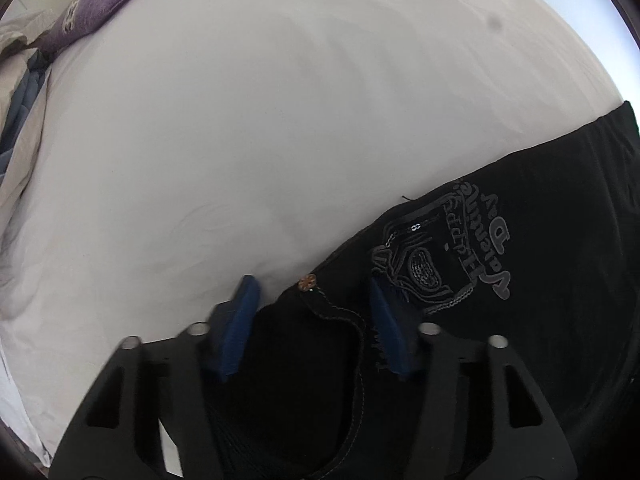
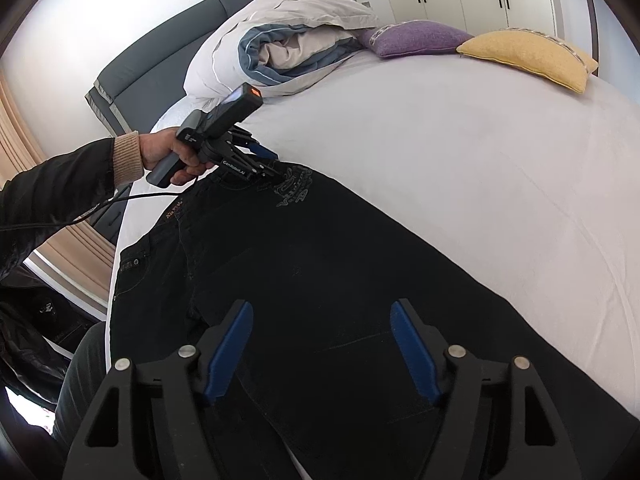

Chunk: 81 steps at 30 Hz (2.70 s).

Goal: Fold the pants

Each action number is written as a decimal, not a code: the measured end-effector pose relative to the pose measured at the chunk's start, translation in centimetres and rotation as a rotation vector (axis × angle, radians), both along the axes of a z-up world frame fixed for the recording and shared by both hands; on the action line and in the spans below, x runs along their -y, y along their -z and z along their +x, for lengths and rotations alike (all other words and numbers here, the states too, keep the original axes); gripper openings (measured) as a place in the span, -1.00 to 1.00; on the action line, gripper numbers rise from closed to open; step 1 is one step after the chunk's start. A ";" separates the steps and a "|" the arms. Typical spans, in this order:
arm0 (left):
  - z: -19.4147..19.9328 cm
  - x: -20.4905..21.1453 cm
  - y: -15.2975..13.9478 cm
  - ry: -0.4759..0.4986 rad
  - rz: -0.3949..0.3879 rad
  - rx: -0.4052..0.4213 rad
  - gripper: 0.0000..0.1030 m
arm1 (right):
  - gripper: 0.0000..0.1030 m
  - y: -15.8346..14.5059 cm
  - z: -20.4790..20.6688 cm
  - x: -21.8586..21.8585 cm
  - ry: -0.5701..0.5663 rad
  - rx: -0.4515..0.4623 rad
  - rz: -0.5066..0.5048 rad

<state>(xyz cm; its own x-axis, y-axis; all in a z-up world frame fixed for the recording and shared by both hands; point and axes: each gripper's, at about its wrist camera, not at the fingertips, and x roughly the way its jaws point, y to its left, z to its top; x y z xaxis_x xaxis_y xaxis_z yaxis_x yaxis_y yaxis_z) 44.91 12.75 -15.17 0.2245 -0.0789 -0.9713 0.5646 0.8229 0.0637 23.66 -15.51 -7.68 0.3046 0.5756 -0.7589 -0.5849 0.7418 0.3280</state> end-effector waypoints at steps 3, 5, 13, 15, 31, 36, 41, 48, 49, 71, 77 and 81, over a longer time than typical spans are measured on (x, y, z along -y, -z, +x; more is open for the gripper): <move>-0.4 0.2 -0.4 0.002 0.009 0.041 -0.72 | 0.42 0.2 0.8 -0.4 -0.003 0.008 -0.028; -1.7 0.5 -0.9 0.007 0.018 0.092 -0.81 | 0.40 0.1 1.4 -0.9 -0.013 0.009 -0.041; -8.2 -1.8 -5.4 0.002 -0.057 0.273 -0.85 | 0.31 0.7 5.5 -3.9 -0.057 0.034 -0.101; -7.8 -3.3 -7.0 0.013 -0.062 0.306 -0.86 | 0.27 0.9 6.5 -5.0 -0.073 0.039 -0.127; -17.0 -3.2 -9.8 0.022 -0.120 0.391 -0.87 | -0.53 3.7 9.8 -11.2 -0.166 0.019 -0.239; -18.1 -3.3 -9.9 0.011 -0.128 0.397 -0.87 | -0.81 3.0 8.9 -11.9 -0.176 0.035 -0.237; -19.8 -3.8 -10.5 0.003 -0.136 0.407 -0.87 | -0.90 2.0 7.3 -12.9 -0.193 0.061 -0.254; -23.9 -4.8 -11.0 -0.020 -0.152 0.403 -0.87 | -0.91 1.0 3.6 -14.9 -0.190 0.032 -0.172; -24.5 -4.9 -10.9 -0.023 -0.155 0.400 -0.87 | -0.91 1.0 2.9 -15.2 -0.191 0.027 -0.164; -42.9 -7.4 -4.3 -0.016 -0.053 0.295 -0.86 | -0.91 3.2 -15.8 -20.1 -0.327 0.043 -0.297; -46.4 -7.3 -2.6 0.032 -0.009 0.288 -0.86 | -0.91 3.8 -20.5 -22.2 -0.483 0.142 -0.445; -49.1 -7.1 -1.5 0.100 0.061 0.307 -0.87 | -0.91 3.9 -23.0 -22.7 -0.548 0.232 -0.543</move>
<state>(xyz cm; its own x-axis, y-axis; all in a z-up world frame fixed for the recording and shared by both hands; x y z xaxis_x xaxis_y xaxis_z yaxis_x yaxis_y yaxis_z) -4.20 19.82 -13.70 0.5015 -0.0594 -0.8631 0.5896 0.7536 0.2907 0.64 7.16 -11.62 0.2698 0.2575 -0.9279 -0.9210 0.3502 -0.1706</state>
